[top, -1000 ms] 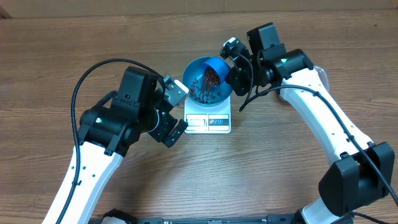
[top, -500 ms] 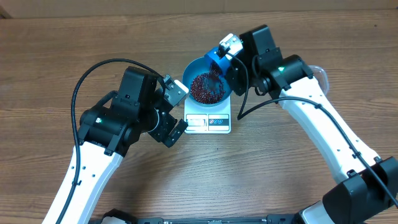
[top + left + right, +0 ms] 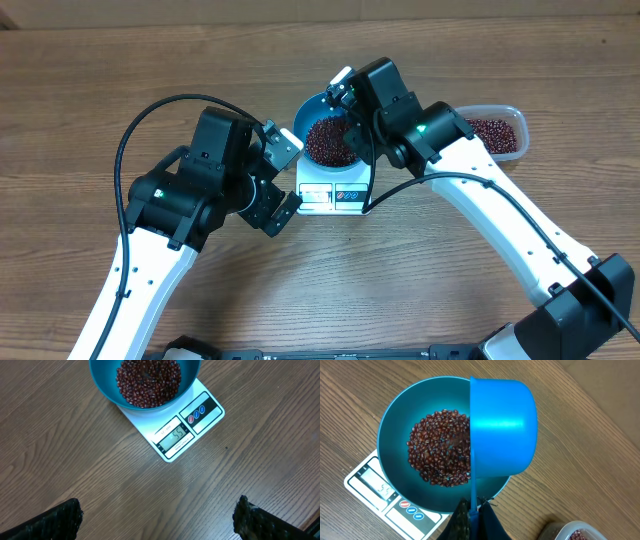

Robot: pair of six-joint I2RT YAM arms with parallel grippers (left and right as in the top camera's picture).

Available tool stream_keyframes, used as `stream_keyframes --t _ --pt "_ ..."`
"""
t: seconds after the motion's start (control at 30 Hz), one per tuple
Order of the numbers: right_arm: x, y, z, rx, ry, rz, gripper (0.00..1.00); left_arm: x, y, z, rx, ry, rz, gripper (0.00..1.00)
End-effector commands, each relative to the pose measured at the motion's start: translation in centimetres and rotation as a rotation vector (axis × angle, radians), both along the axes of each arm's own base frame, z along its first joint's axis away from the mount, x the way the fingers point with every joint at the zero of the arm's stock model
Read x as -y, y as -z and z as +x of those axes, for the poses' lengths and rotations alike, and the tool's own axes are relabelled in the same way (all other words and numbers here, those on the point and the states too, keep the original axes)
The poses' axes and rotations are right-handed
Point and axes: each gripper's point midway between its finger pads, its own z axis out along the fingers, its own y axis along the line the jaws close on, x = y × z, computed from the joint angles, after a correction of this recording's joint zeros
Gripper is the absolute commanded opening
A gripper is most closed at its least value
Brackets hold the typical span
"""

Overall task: Scoop item into bowl and weigh 150g on scale
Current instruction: 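Tilt the scoop with the right gripper to pour beans into the bowl, then move the empty scoop back to the bean tub with the right gripper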

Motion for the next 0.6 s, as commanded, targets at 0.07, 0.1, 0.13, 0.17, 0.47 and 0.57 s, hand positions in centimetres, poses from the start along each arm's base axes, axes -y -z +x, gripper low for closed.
stream_keyframes --t 0.07,0.1,0.13,0.17,0.47,0.57 --pt "0.5 -1.2 -0.2 0.024 0.034 0.008 0.04 0.3 -1.1 0.1 0.020 -0.005 -0.024 1.00" --pt "0.6 -1.2 -0.1 0.025 0.036 0.008 0.04 0.3 -1.1 0.1 0.020 -0.005 -0.024 1.00" --pt "0.7 -1.3 -0.1 0.027 0.042 0.011 0.04 0.3 -1.1 0.1 0.020 -0.005 -0.024 1.00" --pt "1.1 -1.7 0.2 0.032 0.068 0.024 0.04 0.3 -1.1 0.1 0.020 -0.005 -0.024 1.00" --pt "12.7 -8.0 1.5 0.118 0.381 0.058 0.04 0.3 -1.1 0.1 0.020 -0.005 -0.024 1.00" --pt "17.2 -6.6 1.0 0.060 0.492 -0.005 0.04 0.3 -1.1 0.1 0.020 -0.005 -0.024 1.00"
